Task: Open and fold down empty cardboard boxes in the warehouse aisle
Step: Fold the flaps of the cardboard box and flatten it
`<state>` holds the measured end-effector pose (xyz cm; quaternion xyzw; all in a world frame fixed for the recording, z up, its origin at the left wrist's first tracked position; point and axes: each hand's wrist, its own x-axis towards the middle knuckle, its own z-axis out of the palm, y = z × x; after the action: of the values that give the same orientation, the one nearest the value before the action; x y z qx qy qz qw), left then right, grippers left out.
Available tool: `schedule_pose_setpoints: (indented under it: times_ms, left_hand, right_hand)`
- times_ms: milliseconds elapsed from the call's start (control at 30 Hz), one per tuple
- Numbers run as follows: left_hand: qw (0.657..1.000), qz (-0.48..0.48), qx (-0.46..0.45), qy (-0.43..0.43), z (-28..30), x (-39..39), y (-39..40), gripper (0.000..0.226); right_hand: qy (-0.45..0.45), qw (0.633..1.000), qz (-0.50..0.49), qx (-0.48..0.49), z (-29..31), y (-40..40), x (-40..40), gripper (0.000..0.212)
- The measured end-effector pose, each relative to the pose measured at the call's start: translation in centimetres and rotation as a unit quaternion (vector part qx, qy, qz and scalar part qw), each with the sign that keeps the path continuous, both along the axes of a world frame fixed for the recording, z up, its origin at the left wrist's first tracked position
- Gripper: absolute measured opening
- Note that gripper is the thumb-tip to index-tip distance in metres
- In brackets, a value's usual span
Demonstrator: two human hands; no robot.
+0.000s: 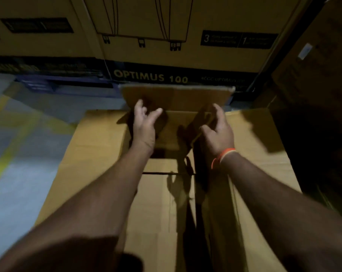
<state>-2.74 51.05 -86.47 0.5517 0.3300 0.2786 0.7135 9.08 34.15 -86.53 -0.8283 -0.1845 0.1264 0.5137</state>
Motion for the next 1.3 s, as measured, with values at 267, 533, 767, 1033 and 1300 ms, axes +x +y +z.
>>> schedule_pose_setpoints:
  times_ms: [267,533,767,1033,1300]
  left_hand:
    - [0.626,-0.258,0.541,0.499,-4.0,2.3,8.3,0.112]
    - [0.641,-0.248,0.563,0.459,-4.8,2.3,9.9,0.101]
    - [0.753,-0.123,0.469,0.445,-4.5,-5.3,5.3,0.085]
    - [0.773,-0.144,0.363,0.501,-5.2,-19.7,-3.2,0.080]
    - [0.811,-0.134,0.320,0.471,-0.1,-24.8,-6.7,0.080]
  right_hand:
    - [-0.108,0.829,0.214,-0.504,-2.8,1.3,8.4,0.114]
    - [-0.158,0.855,0.150,-0.471,-5.2,1.2,7.8,0.133]
    - [-0.069,0.876,0.092,-0.469,-4.6,-3.5,0.5,0.112]
    - [-0.025,0.890,0.059,-0.452,-5.4,-13.2,-11.9,0.088]
    - [-0.090,0.860,0.107,-0.491,-2.9,-13.8,-17.4,0.063]
